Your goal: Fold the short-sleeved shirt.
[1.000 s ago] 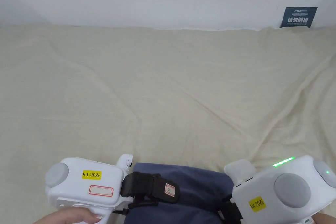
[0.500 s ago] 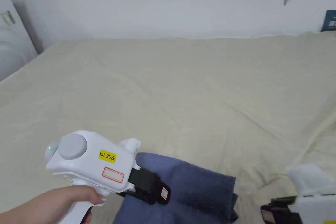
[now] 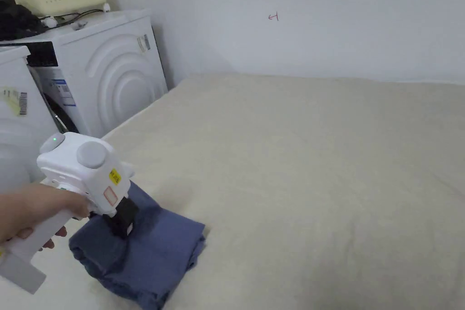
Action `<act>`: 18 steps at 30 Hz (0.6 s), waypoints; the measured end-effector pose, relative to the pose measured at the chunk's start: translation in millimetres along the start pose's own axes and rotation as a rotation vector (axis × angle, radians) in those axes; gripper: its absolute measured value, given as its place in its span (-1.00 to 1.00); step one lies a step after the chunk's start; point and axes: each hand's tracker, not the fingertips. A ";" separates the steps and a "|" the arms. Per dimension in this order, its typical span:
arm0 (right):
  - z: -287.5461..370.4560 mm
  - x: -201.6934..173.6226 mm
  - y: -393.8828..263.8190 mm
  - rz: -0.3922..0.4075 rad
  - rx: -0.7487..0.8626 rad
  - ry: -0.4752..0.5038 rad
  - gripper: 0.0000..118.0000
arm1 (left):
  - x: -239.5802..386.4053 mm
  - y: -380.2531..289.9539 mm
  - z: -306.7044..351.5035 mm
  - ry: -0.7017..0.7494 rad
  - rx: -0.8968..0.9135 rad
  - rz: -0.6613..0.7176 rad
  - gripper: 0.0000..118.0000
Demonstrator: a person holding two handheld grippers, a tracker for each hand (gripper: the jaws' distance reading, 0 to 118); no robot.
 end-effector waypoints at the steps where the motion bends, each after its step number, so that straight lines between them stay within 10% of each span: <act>1: 0.1 -0.5 1.5 -0.009 -0.003 0.004 -1.00 | -6.7 -2.6 -3.2 0.001 -0.013 0.008 -0.33; 4: 5.6 -0.8 3.5 -0.003 0.013 -0.011 -1.00 | -16.1 -12.0 -1.5 0.073 0.041 0.021 1.00; 15: 58.1 29.9 -2.1 -0.039 0.167 -0.113 -1.00 | 66.8 -44.2 46.5 -0.148 0.234 0.121 0.84; 18: 80.1 36.5 -5.7 -0.051 0.199 -0.131 -1.00 | 142.7 -65.0 65.6 -0.261 0.365 -0.004 -0.23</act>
